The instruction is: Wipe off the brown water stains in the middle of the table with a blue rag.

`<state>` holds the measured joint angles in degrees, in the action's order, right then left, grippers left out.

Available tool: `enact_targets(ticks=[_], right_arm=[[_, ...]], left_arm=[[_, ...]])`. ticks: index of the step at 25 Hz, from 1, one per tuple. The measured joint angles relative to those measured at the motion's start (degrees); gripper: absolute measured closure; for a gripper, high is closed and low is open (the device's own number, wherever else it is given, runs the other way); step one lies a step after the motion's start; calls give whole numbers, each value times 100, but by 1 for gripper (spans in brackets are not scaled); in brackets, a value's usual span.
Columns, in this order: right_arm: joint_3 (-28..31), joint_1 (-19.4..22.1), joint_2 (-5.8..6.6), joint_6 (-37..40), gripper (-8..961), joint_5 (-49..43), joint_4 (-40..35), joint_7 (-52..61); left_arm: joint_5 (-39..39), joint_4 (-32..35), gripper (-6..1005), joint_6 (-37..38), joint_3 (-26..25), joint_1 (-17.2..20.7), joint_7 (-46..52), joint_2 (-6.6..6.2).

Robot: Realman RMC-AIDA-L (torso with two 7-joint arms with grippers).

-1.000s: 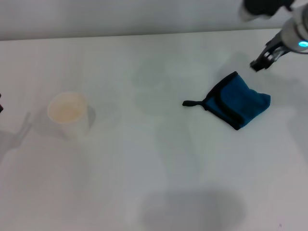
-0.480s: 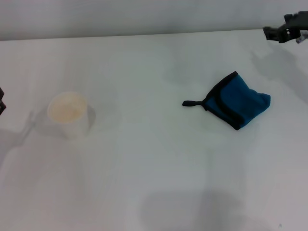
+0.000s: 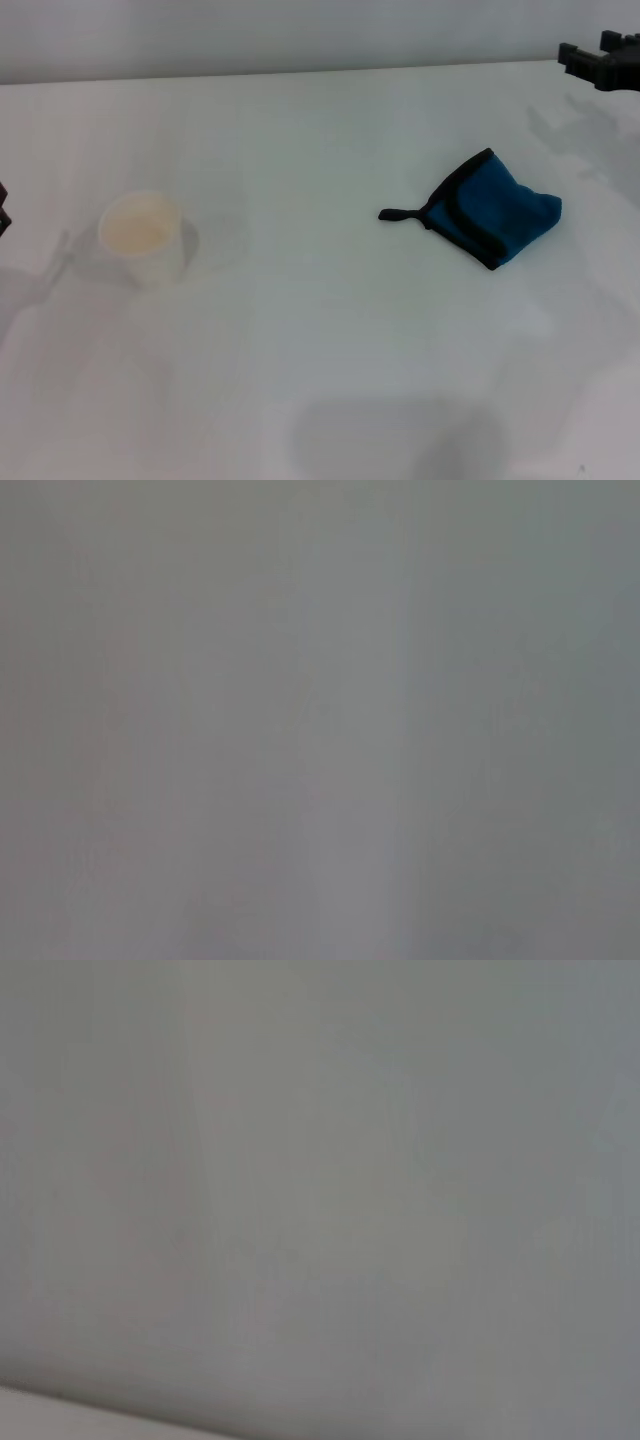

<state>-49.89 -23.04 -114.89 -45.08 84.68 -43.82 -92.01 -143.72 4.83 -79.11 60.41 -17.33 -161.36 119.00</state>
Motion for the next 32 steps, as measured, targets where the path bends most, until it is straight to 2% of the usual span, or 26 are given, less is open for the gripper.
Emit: enact_targets(ticks=[5,9,15,19,26,32], right_arm=[[466,108,-27,-609,287,1360,807,-1995],[800,128,-27,-1376,287,2648,1813,-3831],[982,107,-41,-1917,288,3814,2841,-5774],[1065,106,-43,-1937,289,4359,3240,-6422],[1991,159,-40,-1923,289,4477,3470,-6771],[2086,264,-30,-1842,289,4484,3480,-6910]], left_arm=[[-27,0,121,-39,-23,8,0,0],[-44,-1,122,-50,-23,17,0,2],[-211,-1,122,-58,-22,41,-27,23],[-452,0,122,-156,-21,61,-41,30],[-856,-4,122,-421,-21,182,-45,34],[-955,3,121,-434,-39,234,-44,3]])
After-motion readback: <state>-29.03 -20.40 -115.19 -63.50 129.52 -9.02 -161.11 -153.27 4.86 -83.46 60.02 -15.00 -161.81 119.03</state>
